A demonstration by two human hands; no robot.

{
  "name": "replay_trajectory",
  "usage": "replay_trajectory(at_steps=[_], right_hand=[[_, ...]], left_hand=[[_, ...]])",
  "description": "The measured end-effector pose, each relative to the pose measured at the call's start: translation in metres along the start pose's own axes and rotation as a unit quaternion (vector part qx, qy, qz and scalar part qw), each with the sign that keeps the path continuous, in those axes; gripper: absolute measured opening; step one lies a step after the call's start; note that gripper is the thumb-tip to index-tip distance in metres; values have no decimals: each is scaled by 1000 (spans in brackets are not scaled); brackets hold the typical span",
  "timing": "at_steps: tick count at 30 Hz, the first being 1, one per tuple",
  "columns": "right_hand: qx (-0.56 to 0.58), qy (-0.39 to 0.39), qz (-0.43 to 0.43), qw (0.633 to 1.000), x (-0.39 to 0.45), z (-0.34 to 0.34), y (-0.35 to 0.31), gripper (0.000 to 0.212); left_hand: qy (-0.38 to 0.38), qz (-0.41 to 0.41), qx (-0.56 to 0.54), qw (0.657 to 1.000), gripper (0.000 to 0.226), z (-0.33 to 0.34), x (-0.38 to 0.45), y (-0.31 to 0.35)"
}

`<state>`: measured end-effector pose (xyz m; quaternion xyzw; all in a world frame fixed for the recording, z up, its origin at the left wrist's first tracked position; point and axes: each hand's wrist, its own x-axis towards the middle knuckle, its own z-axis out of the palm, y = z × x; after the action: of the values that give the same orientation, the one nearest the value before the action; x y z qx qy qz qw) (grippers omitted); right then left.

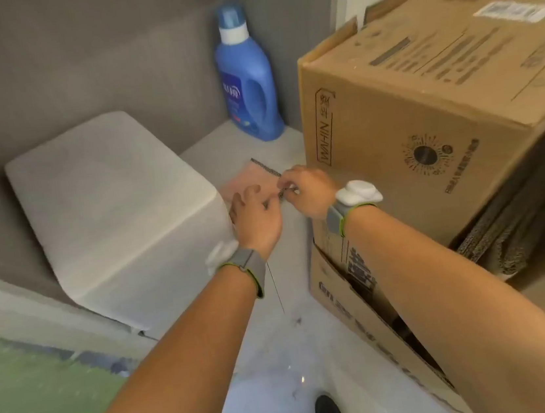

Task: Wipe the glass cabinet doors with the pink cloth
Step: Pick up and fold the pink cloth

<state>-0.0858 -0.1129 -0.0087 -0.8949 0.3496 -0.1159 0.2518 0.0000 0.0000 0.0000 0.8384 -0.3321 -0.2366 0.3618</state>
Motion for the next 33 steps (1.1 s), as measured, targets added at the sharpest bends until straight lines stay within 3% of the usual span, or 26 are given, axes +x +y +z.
replay_trajectory(at_steps=[5, 10, 13, 16, 19, 25, 27, 29, 33], right_hand=[[-22, -19, -75, 997, 19, 15, 0, 41], [-67, -191, -93, 975, 42, 25, 4, 82], [-117, -198, -104, 968, 44, 38, 12, 97], [-162, -123, -113, 973, 38, 44, 12, 83], [-155, -29, -108, 982, 32, 53, 7, 47], [41, 13, 27, 999, 9, 37, -4, 17], [137, 36, 89, 986, -5, 24, -12, 8], [237, 76, 139, 959, -21, 13, -20, 16], [393, 124, 168, 896, -64, -11, -40, 14]], left_hand=[[-15, -110, -178, 978, 57, 7, 17, -7], [-1, -170, -353, 920, 53, 7, 27, -8], [19, -193, -389, 901, 53, 4, 26, -6], [21, -207, -428, 880, 42, 2, 23, -3], [12, -192, -426, 884, 40, 2, 19, -3], [-29, -109, -405, 907, 40, -4, -8, 1], [-59, -94, -394, 912, 35, -10, -20, 2], [-92, -86, -404, 906, 32, -20, -32, 2], [-119, -61, -407, 904, 28, -40, -53, 0]])
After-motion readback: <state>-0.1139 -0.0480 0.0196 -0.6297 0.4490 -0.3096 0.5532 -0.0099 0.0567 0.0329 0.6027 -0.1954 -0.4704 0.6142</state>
